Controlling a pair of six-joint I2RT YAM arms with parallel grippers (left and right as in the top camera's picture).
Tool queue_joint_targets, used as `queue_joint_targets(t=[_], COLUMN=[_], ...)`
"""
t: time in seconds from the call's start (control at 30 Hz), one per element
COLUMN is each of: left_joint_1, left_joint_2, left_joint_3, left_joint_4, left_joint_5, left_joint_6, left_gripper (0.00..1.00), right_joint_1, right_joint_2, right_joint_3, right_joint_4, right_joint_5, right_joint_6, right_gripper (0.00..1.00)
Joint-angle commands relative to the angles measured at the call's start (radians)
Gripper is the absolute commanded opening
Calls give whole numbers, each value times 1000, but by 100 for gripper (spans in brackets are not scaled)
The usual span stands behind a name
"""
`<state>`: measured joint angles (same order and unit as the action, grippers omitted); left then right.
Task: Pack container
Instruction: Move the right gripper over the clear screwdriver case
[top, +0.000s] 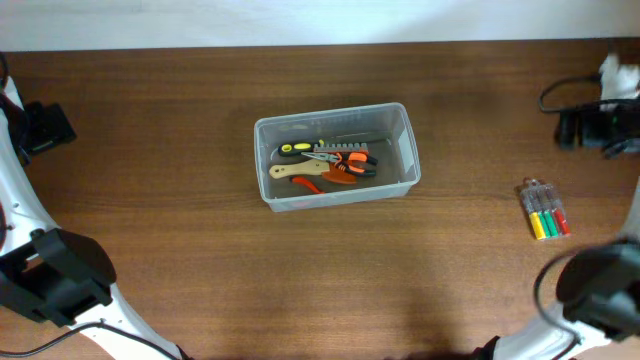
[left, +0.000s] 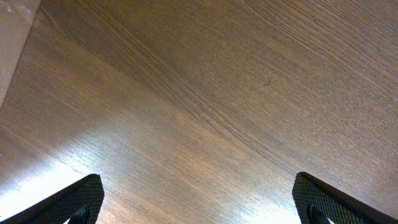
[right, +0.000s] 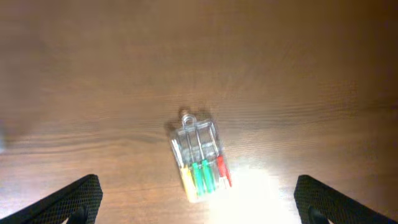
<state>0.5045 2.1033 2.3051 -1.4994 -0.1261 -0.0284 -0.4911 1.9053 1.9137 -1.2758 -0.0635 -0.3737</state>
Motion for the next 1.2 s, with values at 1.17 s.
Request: queue_joint_targets(t=[1.17], left_joint_1=[4], left_joint_2=[10], left_joint_3=[-2], left_joint_4=[3], left_joint_5=[7], left_joint_6=[-17], left_gripper=[99], right_joint_1=[-53], right_joint_2=[346], right_joint_3=[-301], right_joint_4=[116], right_joint_5=[161], right_joint_6=[1], right_gripper=[83])
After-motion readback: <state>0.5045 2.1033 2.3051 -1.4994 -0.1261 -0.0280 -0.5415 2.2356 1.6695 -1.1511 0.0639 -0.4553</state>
